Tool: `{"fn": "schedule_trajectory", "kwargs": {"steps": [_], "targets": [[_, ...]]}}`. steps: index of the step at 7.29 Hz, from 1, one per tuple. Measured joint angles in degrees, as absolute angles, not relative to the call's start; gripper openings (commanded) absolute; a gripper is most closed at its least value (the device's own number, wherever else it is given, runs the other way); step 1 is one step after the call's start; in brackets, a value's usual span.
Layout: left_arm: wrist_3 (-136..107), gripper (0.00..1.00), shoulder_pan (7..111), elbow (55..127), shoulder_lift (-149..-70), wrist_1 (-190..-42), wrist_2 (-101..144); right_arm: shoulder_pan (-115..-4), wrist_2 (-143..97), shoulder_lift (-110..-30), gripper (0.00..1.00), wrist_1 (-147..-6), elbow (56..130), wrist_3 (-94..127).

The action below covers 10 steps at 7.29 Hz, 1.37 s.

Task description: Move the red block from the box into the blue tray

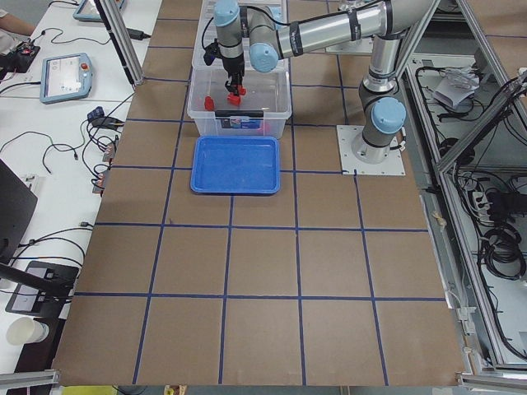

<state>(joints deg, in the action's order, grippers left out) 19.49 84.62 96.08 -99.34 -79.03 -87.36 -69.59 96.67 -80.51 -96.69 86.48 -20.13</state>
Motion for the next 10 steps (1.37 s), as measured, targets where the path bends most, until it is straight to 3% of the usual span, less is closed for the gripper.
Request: {"fn": "schedule_trajectory", "kwargs": {"steps": [4,7,10], "targets": [[29.1,0.01,67.3,95.7,-99.0,-83.0,-87.0,-69.3,96.8,-79.7,1.00,-97.7,86.6,-20.4],[37.4,0.04,62.6,103.9,-104.3,-66.9,-86.7,-66.1,97.0,-76.9,1.00,-98.0,86.6,-23.3],[37.5,0.19,62.3,110.2,-105.8,-57.0,-86.7,-63.2,96.6,-74.5,1.00,-97.7,86.6,-24.0]]}}
